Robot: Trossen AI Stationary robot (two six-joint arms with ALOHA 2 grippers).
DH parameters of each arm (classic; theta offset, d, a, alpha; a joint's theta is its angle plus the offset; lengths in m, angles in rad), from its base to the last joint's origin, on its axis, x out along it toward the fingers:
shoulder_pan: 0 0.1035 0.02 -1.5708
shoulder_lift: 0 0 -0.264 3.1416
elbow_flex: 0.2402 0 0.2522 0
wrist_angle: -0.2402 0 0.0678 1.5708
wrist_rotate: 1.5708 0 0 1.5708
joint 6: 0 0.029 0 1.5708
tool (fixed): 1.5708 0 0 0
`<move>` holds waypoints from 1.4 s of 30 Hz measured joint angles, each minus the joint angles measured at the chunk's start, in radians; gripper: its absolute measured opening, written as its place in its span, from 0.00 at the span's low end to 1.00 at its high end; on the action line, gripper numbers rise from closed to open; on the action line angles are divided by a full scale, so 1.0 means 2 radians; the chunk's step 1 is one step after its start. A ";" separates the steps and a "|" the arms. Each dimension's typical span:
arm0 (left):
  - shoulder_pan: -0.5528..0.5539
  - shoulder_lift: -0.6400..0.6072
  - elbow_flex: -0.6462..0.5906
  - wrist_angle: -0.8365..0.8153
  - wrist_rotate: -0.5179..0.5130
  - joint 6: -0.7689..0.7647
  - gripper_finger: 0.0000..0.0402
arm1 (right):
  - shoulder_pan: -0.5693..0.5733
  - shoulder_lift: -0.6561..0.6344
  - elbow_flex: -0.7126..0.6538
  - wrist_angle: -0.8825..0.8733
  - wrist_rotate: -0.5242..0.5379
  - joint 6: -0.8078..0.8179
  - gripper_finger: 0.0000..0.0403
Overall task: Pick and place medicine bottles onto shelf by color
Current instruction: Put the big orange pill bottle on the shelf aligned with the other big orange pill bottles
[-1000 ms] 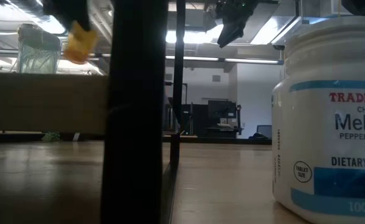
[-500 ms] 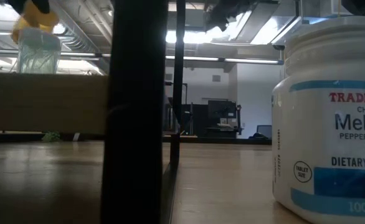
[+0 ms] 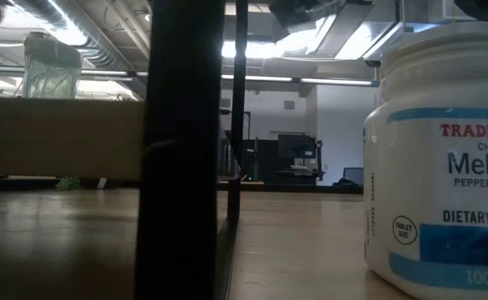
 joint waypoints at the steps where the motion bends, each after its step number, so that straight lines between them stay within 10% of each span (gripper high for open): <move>1: -0.010 0.002 -0.006 0.000 0.003 -0.015 0.47 | 0.003 0.000 0.000 0.000 0.000 0.000 0.52; 18: -0.126 0.056 -0.084 0.025 0.073 -0.144 0.47 | 0.017 0.000 0.000 0.000 0.000 -0.001 0.52; 42: -0.119 0.083 -0.087 0.071 0.051 0.008 0.47 | 0.017 0.000 0.000 0.001 0.000 0.002 0.52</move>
